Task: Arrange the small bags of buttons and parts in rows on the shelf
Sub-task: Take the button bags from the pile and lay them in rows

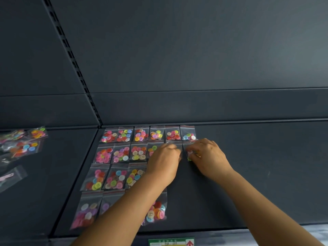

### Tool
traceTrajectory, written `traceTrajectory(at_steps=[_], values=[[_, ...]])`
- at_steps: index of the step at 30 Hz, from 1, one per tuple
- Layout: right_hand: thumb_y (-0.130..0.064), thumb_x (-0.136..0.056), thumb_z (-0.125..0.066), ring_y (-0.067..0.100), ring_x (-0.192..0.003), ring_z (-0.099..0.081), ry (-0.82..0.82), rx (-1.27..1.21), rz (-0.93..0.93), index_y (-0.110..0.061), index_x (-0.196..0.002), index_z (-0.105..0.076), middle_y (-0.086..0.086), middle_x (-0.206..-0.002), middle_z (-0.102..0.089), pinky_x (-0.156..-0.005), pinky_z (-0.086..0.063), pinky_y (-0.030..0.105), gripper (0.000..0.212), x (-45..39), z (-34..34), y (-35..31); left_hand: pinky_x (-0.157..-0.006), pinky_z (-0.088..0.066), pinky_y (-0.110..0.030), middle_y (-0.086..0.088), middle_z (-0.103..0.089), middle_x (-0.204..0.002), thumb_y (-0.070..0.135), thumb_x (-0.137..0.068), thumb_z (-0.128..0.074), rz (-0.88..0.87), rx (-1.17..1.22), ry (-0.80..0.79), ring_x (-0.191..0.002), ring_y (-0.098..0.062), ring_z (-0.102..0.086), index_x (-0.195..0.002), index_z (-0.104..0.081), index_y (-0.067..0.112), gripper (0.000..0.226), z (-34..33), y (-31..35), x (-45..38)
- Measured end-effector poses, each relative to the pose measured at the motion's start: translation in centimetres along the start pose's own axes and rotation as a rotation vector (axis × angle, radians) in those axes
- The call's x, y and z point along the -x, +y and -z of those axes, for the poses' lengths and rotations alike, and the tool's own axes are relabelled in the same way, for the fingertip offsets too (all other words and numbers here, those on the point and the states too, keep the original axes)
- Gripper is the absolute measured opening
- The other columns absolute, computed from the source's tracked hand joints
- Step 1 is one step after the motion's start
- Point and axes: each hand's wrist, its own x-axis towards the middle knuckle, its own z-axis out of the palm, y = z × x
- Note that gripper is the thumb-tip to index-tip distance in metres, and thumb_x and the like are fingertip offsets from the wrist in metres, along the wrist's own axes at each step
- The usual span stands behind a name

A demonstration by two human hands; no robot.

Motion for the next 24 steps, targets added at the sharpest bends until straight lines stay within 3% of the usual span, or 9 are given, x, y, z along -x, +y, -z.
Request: traceTrajectory(at_steps=[3,12,16,18,20,24], values=[[-0.023,-0.091,-0.055,0.022,-0.109,-0.047,0.02,-0.017,-0.011,-0.023,-0.103,-0.068,-0.001,-0.116,-0.056,-0.084,-0.039,0.025,0.018,-0.1,-0.2,-0.4,-0.085,-0.045,-0.03,-0.001,-0.061,-0.117,0.025,-0.096,-0.048,0.022,0.05,0.033,-0.108,-0.02,-0.054,-0.114,-0.065,0.011,0.028,0.2,0.1,-0.1],[-0.027,-0.092,-0.053,0.021,-0.109,-0.044,0.009,0.02,-0.019,-0.02,-0.105,-0.066,0.002,-0.116,-0.052,-0.079,-0.037,0.023,0.02,-0.3,-0.2,-0.8,-0.084,-0.044,-0.03,-0.002,-0.061,-0.116,0.02,-0.094,-0.051,0.047,0.001,0.014,-0.107,-0.019,-0.052,-0.114,-0.065,0.011,0.026,0.1,0.1,0.0],[-0.027,-0.089,-0.054,0.021,-0.106,-0.044,0.011,0.064,0.018,-0.017,-0.099,-0.064,0.001,-0.115,-0.051,-0.077,-0.034,0.021,0.017,-0.3,0.0,-1.4,-0.092,-0.042,-0.032,-0.005,-0.058,-0.123,0.024,-0.094,-0.052,0.082,0.011,-0.002,-0.115,-0.022,-0.049,-0.122,-0.059,0.009,0.032,0.8,0.2,0.2],[-0.029,-0.089,-0.054,0.022,-0.107,-0.044,0.017,0.068,0.053,-0.018,-0.105,-0.064,0.001,-0.117,-0.052,-0.081,-0.036,0.024,0.021,-0.4,0.2,-2.1,-0.097,-0.04,-0.033,-0.005,-0.056,-0.129,0.027,-0.094,-0.053,0.097,-0.005,0.011,-0.121,-0.022,-0.046,-0.128,-0.054,0.01,0.038,1.3,0.0,0.5],[-0.033,-0.091,-0.054,0.022,-0.113,-0.044,0.009,0.09,0.105,-0.022,-0.124,-0.057,0.001,-0.124,-0.05,-0.091,-0.039,0.028,0.035,-0.4,0.3,-3.1,-0.102,-0.036,-0.033,-0.004,-0.052,-0.135,0.029,-0.095,-0.052,0.115,-0.042,0.039,-0.126,-0.022,-0.043,-0.135,-0.047,0.012,0.044,2.1,-0.4,1.0],[-0.042,-0.091,-0.05,0.021,-0.126,-0.037,-0.021,0.158,0.223,-0.023,-0.139,-0.04,-0.003,-0.14,-0.042,-0.105,-0.031,0.034,0.052,-0.9,-0.2,-6.0,-0.108,-0.031,-0.035,-0.002,-0.044,-0.143,0.034,-0.094,-0.052,0.179,-0.092,0.082,-0.132,-0.021,-0.037,-0.141,-0.038,0.017,0.052,4.0,-2.3,2.9]])
